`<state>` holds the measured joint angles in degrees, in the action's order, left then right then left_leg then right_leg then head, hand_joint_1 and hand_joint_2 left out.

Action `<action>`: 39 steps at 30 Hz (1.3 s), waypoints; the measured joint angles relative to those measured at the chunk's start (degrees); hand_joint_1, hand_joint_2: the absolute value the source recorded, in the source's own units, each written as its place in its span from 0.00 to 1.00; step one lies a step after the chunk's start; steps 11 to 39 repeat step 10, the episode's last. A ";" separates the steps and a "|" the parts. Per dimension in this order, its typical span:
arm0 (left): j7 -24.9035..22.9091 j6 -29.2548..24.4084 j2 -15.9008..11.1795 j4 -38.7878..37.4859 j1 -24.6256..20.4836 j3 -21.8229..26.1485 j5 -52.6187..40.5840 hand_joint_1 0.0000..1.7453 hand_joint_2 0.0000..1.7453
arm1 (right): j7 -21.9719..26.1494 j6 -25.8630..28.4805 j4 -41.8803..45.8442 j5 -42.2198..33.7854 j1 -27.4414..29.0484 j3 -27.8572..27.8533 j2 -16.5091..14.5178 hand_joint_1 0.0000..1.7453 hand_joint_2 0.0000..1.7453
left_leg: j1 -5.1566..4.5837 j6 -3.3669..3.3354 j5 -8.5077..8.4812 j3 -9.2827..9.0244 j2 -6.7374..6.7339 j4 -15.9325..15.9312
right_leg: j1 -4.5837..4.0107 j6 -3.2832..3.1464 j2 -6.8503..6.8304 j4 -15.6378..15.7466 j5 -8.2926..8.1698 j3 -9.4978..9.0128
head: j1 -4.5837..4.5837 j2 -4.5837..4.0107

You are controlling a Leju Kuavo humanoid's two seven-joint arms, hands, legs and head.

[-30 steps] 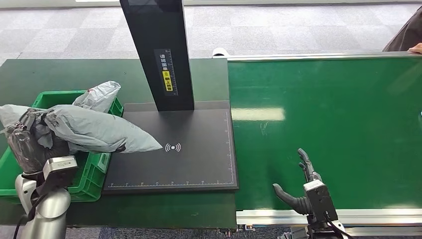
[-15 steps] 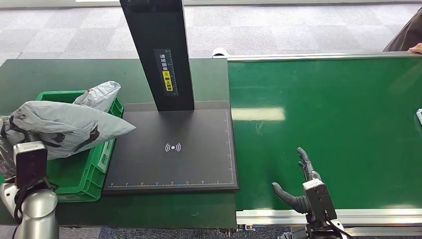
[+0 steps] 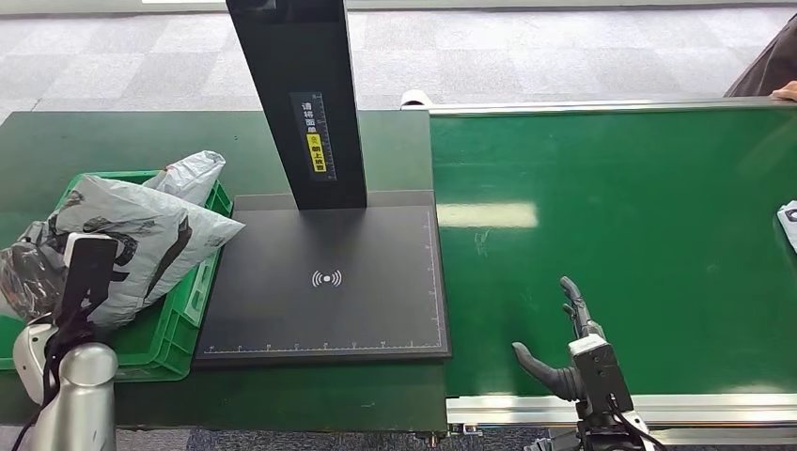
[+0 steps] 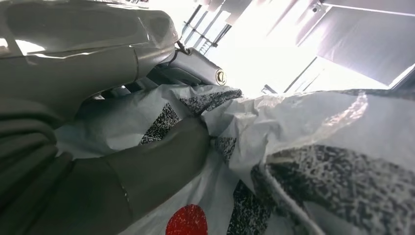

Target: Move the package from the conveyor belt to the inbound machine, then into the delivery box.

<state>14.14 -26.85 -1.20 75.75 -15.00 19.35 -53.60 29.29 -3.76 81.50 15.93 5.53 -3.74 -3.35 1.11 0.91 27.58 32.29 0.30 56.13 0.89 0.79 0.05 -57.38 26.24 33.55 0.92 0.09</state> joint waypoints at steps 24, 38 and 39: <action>-0.91 -0.74 -0.31 -1.37 -0.56 1.36 -2.19 1.00 0.00 | -0.33 -0.33 0.12 0.33 0.01 -0.07 -0.33 0.00 1.00 | 0.01 0.00 0.00 -0.01 0.00 0.00 | -0.01 0.00 0.00 0.00 0.00 0.01 | 0.00 0.00; -0.91 -0.74 -0.31 -1.37 -0.56 1.36 -2.19 1.00 0.00 | -0.33 -0.33 0.12 0.33 0.01 -0.07 -0.33 0.00 1.00 | 0.01 0.00 0.00 -0.01 0.00 0.00 | -0.01 0.00 0.00 0.00 0.00 0.01 | 0.00 0.00; -0.91 -0.74 -0.31 -1.37 -0.56 1.36 -2.19 1.00 0.00 | -0.33 -0.33 0.12 0.33 0.01 -0.07 -0.33 0.00 1.00 | 0.01 0.00 0.00 -0.01 0.00 0.00 | -0.01 0.00 0.00 0.00 0.00 0.01 | 0.00 0.00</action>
